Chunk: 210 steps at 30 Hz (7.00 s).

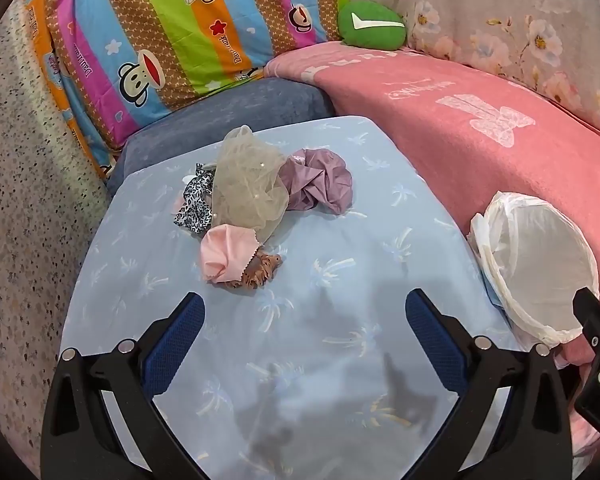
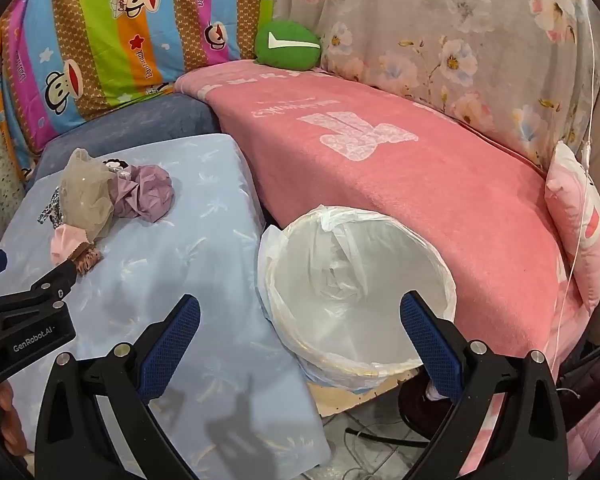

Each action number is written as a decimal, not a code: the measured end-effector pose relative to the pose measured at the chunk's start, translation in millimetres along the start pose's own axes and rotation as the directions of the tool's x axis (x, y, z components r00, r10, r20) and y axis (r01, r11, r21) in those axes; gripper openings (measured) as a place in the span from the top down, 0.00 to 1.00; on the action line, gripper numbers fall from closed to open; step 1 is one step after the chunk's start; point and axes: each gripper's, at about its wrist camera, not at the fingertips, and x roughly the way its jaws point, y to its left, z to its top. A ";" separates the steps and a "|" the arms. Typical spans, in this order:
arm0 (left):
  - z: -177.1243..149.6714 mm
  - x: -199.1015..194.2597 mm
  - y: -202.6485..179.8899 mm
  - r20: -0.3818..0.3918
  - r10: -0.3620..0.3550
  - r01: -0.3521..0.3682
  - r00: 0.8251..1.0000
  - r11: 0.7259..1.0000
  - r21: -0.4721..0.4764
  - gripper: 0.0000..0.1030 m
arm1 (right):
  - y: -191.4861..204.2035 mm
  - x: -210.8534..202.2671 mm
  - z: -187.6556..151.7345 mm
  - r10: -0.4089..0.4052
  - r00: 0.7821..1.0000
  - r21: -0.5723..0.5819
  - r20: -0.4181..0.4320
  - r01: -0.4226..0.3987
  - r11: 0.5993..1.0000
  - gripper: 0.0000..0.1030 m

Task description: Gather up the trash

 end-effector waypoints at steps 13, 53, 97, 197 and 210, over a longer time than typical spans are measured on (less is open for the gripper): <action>0.8 0.0 -2.6 0.003 0.002 -0.002 1.000 1.000 0.004 0.07 | -0.9 -0.4 -1.2 -0.001 1.000 0.000 0.003 0.001 1.000 0.06; 4.7 -16.3 -24.3 0.036 -0.031 0.030 0.999 0.999 0.036 0.07 | -22.5 -16.3 1.8 -0.016 0.999 0.028 0.030 0.016 0.999 0.06; 2.6 -12.8 -23.3 0.056 -0.065 0.064 0.996 0.998 0.021 0.07 | -21.6 -16.4 3.1 -0.045 0.998 0.044 0.033 0.043 0.998 0.06; 100.4 -8.0 -76.7 0.049 -0.597 0.587 0.801 0.798 0.138 0.96 | -89.2 -22.3 133.4 0.130 0.950 0.269 0.282 -0.208 0.940 1.00; 90.8 -19.3 -127.8 0.006 -0.623 0.608 0.782 0.765 0.212 0.82 | -132.4 -14.8 103.6 0.061 0.971 0.370 0.230 -0.145 0.918 0.83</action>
